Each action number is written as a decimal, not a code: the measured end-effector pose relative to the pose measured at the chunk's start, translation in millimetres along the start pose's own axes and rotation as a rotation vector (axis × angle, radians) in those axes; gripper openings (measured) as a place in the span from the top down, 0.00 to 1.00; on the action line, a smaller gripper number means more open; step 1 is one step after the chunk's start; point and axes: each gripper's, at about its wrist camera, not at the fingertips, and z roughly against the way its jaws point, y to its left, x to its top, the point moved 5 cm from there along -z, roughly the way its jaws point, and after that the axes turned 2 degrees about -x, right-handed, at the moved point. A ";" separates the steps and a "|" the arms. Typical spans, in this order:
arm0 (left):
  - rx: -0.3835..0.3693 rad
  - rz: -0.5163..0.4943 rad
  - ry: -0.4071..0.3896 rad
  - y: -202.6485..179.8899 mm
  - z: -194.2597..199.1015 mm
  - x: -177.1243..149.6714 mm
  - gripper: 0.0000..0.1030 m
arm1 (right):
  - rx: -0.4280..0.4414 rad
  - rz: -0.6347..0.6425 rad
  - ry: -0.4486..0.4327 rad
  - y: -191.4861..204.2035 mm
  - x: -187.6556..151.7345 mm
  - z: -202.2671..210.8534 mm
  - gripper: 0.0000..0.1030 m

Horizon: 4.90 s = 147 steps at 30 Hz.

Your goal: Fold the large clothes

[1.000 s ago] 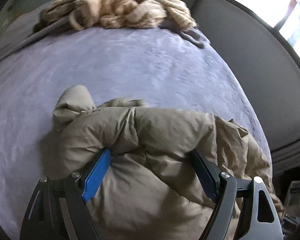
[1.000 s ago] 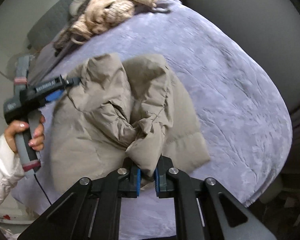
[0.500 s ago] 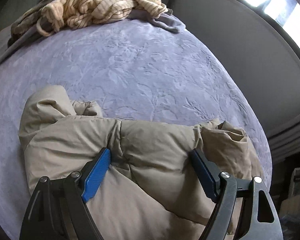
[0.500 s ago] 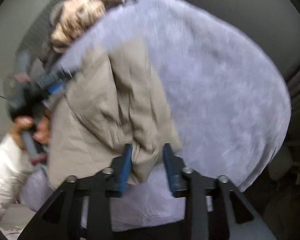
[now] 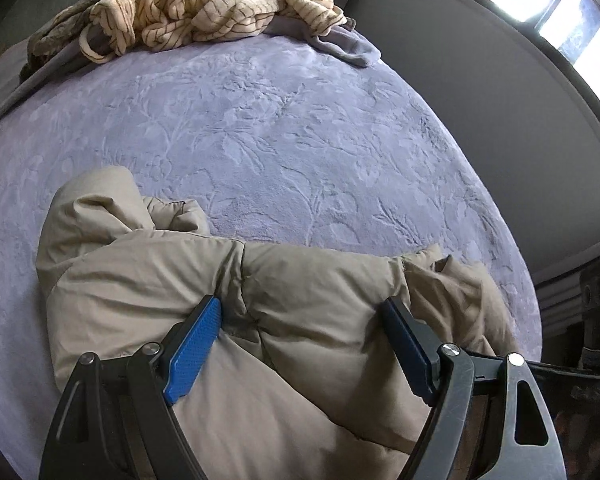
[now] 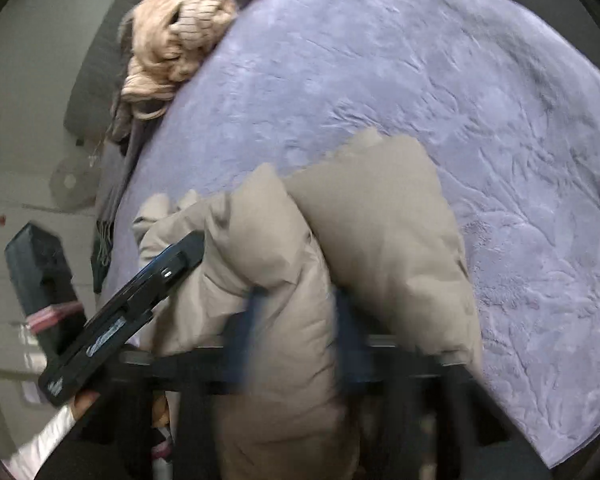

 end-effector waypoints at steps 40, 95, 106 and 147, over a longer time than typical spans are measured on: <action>0.121 0.211 0.159 44.3 108.6 -150.7 0.08 | -0.189 0.372 0.221 -11.7 -103.8 31.6 0.84; 0.031 0.416 0.124 99.6 79.3 -100.6 0.00 | -0.124 0.193 0.145 -31.3 -29.5 41.3 0.17; -0.274 0.515 0.149 116.9 52.5 -93.1 0.00 | 0.155 0.002 0.257 -56.0 -8.0 -8.6 0.00; -0.339 0.351 0.042 129.4 93.3 -3.2 0.25 | 0.223 0.164 0.226 103.1 -4.1 -26.1 0.63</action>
